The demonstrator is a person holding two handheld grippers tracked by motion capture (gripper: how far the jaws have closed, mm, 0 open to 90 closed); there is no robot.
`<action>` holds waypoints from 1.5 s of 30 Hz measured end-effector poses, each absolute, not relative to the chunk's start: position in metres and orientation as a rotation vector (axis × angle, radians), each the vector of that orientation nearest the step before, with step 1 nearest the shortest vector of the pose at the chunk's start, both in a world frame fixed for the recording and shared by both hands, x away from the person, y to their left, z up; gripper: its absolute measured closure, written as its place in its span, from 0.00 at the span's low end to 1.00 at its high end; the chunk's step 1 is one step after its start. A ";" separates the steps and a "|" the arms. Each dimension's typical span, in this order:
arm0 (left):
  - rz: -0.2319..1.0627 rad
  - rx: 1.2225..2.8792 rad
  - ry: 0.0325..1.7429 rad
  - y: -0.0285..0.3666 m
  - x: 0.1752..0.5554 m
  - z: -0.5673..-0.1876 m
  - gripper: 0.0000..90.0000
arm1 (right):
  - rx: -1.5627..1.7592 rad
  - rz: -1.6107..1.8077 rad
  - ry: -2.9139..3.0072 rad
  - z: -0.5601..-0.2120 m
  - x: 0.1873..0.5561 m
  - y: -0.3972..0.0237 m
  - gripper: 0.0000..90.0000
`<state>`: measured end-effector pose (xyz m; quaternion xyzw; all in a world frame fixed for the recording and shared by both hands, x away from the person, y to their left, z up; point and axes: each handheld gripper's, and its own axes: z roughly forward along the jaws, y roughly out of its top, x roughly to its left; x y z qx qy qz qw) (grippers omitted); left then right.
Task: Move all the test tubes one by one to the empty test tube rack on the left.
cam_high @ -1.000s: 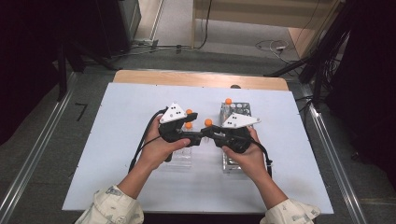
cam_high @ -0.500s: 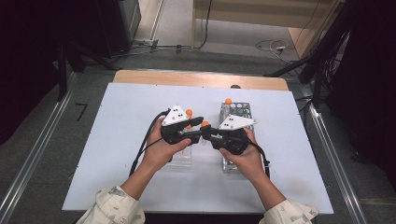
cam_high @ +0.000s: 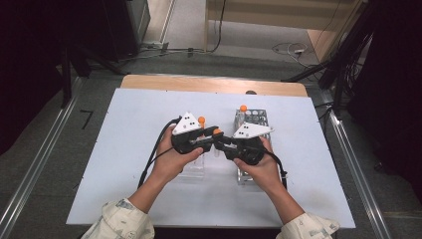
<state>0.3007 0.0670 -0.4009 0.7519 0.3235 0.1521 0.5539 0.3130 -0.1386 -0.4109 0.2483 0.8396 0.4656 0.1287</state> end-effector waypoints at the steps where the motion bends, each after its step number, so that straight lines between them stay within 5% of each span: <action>1: 0.360 1.776 0.766 0.068 0.301 -0.400 0.79 | 0.720 1.371 2.441 -0.410 0.312 -0.139 0.63; 5: 0.360 1.767 0.786 0.076 0.300 -0.393 0.79 | 0.745 1.400 2.421 -0.407 0.312 -0.142 0.44; 8: 0.374 1.763 0.800 0.083 0.299 -0.387 0.79 | 0.776 1.404 2.401 -0.407 0.314 -0.147 0.41; 45: 0.463 1.818 0.845 0.098 0.302 -0.399 0.79 | 0.801 1.410 2.390 -0.409 0.313 -0.160 0.46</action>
